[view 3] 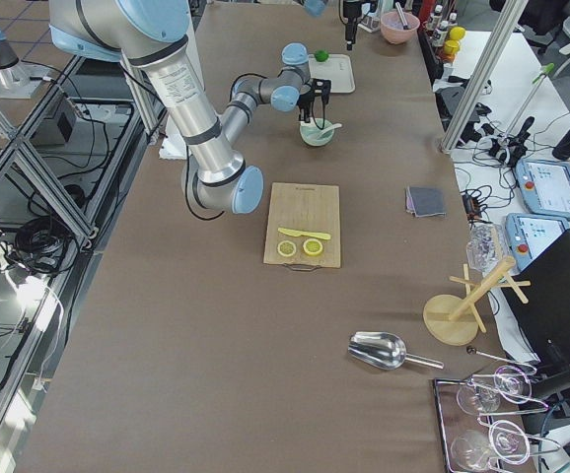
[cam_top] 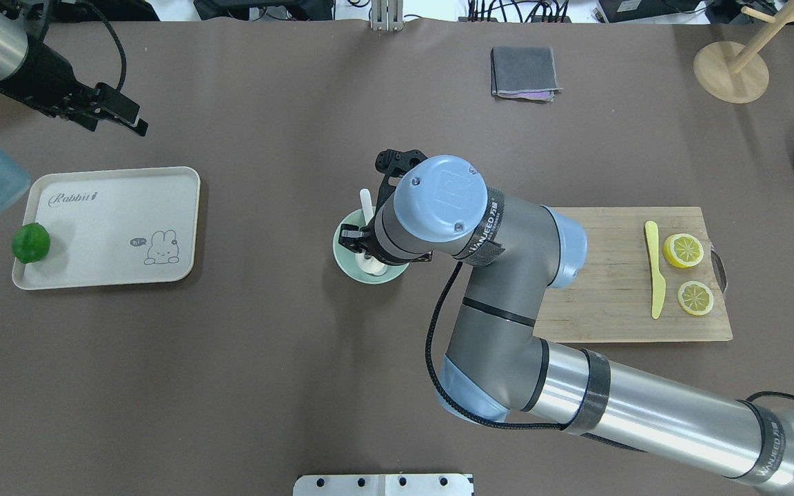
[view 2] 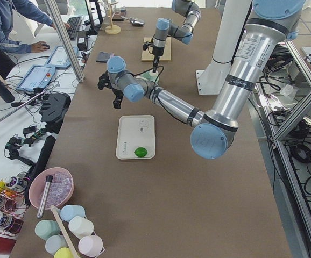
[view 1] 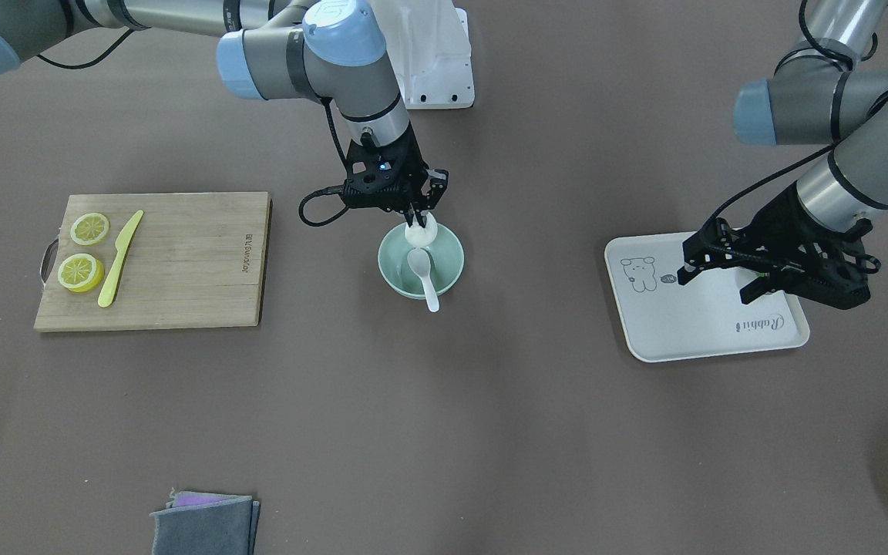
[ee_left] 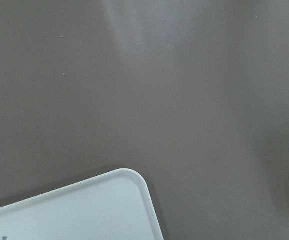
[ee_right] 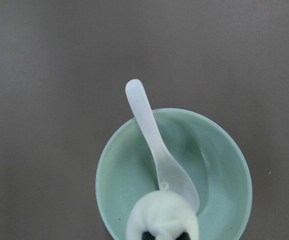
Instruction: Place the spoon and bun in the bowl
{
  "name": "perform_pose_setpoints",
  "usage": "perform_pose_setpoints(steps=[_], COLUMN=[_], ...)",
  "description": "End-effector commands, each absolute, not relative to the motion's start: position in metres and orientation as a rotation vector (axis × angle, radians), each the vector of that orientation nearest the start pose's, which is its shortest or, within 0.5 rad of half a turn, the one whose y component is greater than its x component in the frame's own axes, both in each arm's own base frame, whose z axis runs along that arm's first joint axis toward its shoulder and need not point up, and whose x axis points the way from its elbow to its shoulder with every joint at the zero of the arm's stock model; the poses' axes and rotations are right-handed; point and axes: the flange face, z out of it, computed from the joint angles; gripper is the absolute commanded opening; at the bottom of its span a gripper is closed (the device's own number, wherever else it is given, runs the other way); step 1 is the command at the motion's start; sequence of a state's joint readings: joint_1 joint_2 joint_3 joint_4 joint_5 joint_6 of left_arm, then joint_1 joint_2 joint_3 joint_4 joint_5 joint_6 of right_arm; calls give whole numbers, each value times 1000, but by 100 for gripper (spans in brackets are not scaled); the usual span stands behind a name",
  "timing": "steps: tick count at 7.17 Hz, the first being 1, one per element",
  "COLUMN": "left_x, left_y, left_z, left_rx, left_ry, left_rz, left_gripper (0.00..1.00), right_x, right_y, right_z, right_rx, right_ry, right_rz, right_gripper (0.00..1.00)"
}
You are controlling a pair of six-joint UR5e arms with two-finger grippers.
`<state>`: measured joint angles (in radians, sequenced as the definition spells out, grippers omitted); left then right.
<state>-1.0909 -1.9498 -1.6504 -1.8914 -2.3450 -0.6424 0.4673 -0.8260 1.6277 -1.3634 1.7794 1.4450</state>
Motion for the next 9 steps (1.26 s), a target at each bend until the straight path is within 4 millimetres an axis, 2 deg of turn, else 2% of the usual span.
perform_pose_setpoints(steps=[1,3,4,5,6,7,8,9], left_x=[230,212,181,150,115,79,52,40], left_y=[-587,-593,-597,-596,-588,-574,-547,-521], left_z=[373,384,400,426,466,506,548,583], left_rx=[224,221,233,251,275,266,239,193], left_ry=[1005,973,940,905,858,831,816,804], left_rz=[146,162,167,195,248,248,255,247], left_gripper=[98,98,98,98,98,98,98,98], right_x=[-530,-431,-381,-337,-296,-249,-199,-158], right_y=[-429,-459,-468,-469,-459,-457,-461,-460], right_z=[164,218,256,291,323,361,395,430], right_rx=[111,94,100,112,136,124,134,152], right_ry=[-1038,-1037,-1016,-986,-949,-920,-902,-874], right_rz=[209,151,105,90,64,50,5,-52], right_gripper=[100,100,100,100,100,100,100,100])
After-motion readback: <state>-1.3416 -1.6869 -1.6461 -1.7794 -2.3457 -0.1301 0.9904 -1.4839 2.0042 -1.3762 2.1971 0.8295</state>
